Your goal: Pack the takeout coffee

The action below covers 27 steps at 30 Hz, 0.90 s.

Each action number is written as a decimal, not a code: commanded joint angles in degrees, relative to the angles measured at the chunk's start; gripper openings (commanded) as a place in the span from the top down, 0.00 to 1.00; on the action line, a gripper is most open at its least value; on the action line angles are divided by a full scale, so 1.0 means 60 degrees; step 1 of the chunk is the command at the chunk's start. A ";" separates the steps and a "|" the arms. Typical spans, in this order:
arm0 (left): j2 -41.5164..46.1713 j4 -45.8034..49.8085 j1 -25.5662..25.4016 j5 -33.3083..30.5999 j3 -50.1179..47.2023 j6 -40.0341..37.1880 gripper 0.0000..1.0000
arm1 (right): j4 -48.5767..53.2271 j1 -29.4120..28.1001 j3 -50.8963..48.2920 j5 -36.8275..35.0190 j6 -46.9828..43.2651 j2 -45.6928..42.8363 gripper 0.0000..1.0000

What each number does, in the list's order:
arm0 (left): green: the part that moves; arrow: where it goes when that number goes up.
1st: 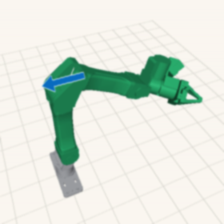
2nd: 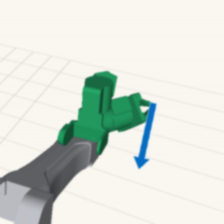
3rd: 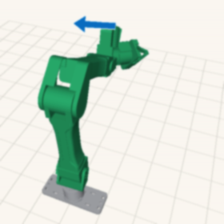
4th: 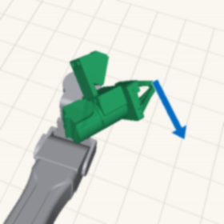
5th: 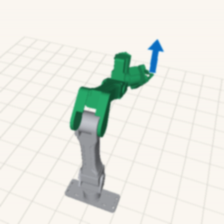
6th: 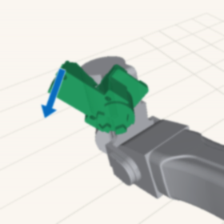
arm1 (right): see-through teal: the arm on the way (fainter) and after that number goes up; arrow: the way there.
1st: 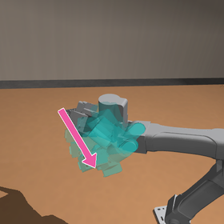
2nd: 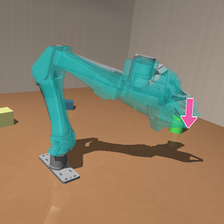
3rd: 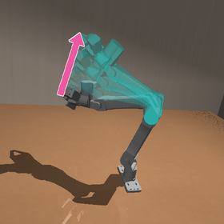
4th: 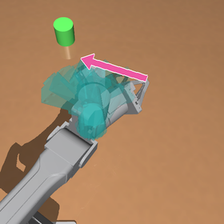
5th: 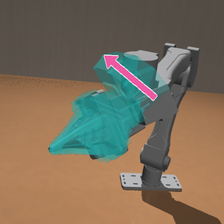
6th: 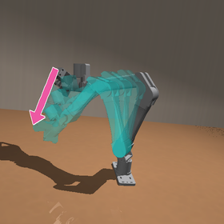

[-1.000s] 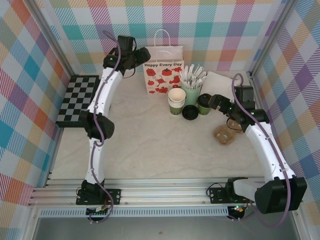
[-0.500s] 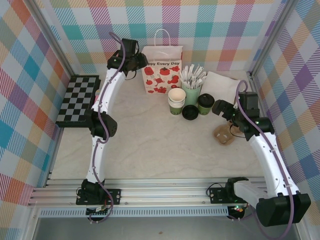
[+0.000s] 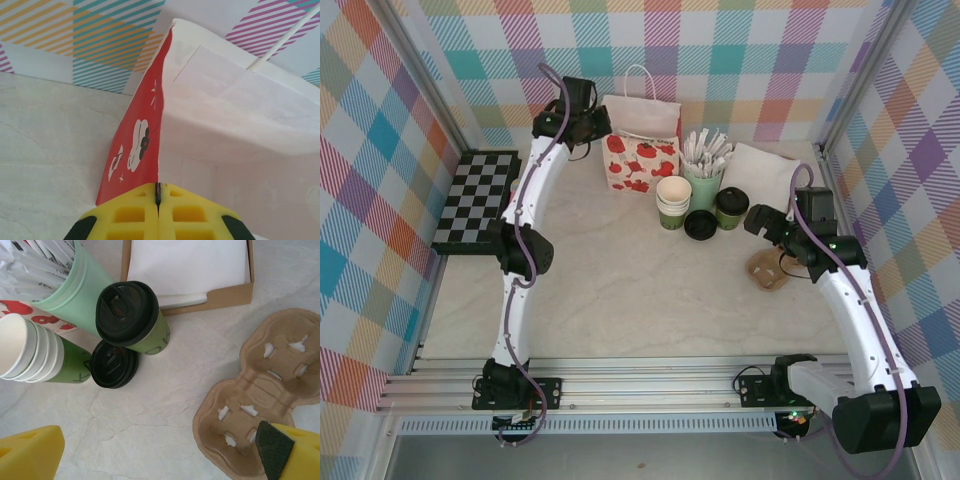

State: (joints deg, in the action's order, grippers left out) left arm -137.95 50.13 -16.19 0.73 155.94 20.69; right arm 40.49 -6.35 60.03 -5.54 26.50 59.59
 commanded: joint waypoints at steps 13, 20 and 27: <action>0.3671 0.0559 -0.0010 -0.1163 -0.3736 0.0820 1.00 | 0.0301 0.0042 -0.0249 0.0585 0.0029 -0.0239 0.00; 0.5823 0.0263 -0.0235 -0.1844 -0.6566 0.1594 1.00 | -0.0281 0.0037 -0.0025 0.1141 -0.0088 -0.0021 0.00; 0.8111 -0.0414 -0.0812 -0.2658 -1.0108 0.3410 0.94 | -0.0419 0.0034 0.0146 0.1511 0.0028 0.0481 0.00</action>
State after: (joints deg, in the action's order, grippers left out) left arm -93.69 49.39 -19.55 -11.09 99.83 34.74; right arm 39.64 -6.35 59.05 1.32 26.50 62.17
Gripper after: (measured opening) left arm 0.062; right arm 0.998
